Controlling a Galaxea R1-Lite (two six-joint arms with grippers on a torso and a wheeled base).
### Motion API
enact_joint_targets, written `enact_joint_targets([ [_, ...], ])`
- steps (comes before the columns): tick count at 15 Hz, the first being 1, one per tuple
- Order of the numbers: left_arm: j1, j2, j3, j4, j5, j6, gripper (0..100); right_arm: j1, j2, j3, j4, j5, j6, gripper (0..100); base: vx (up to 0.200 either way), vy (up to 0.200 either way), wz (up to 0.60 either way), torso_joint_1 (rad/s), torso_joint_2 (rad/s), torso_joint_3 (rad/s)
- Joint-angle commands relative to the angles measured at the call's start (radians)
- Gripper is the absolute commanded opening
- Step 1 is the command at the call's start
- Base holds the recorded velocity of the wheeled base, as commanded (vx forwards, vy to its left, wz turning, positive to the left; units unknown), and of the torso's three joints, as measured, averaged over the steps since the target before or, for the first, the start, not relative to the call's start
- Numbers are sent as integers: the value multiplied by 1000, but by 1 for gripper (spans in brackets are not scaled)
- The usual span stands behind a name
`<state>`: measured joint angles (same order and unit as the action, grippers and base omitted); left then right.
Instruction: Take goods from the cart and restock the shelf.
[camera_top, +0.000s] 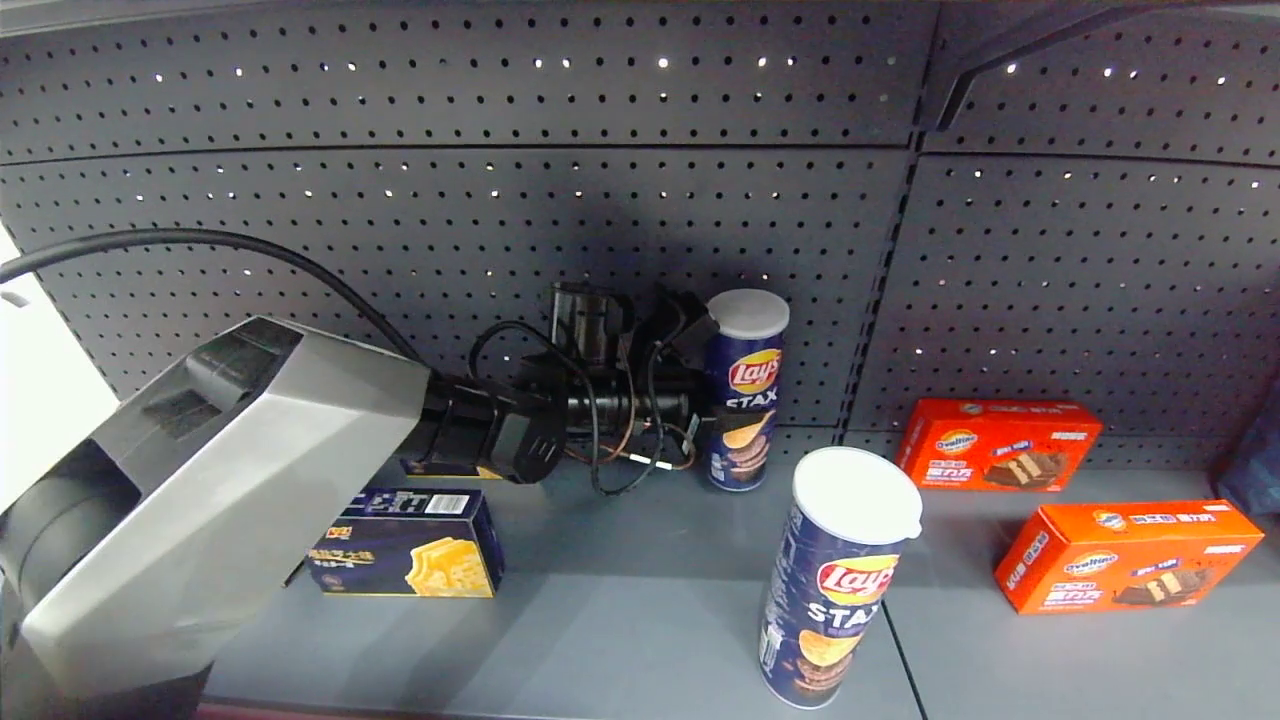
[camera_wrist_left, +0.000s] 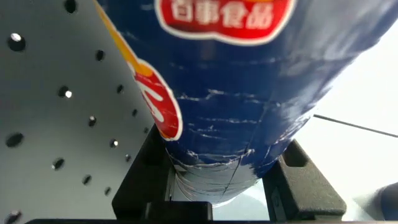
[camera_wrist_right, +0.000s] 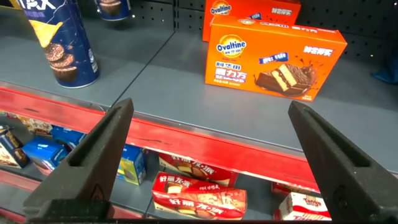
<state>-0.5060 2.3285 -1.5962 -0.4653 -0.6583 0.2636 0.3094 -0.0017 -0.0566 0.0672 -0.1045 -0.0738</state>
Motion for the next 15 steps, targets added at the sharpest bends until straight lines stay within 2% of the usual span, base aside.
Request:
enact_joint_targets([
  [1, -3, 11, -15, -1, 0, 0, 0, 1, 2, 0, 0, 0, 0, 100, 0, 0, 0, 0, 0, 0],
  [15, -14, 55, -10, -1, 2, 5, 0, 1, 2, 0, -3, 2, 2, 100, 0, 0, 0, 0, 0, 0],
])
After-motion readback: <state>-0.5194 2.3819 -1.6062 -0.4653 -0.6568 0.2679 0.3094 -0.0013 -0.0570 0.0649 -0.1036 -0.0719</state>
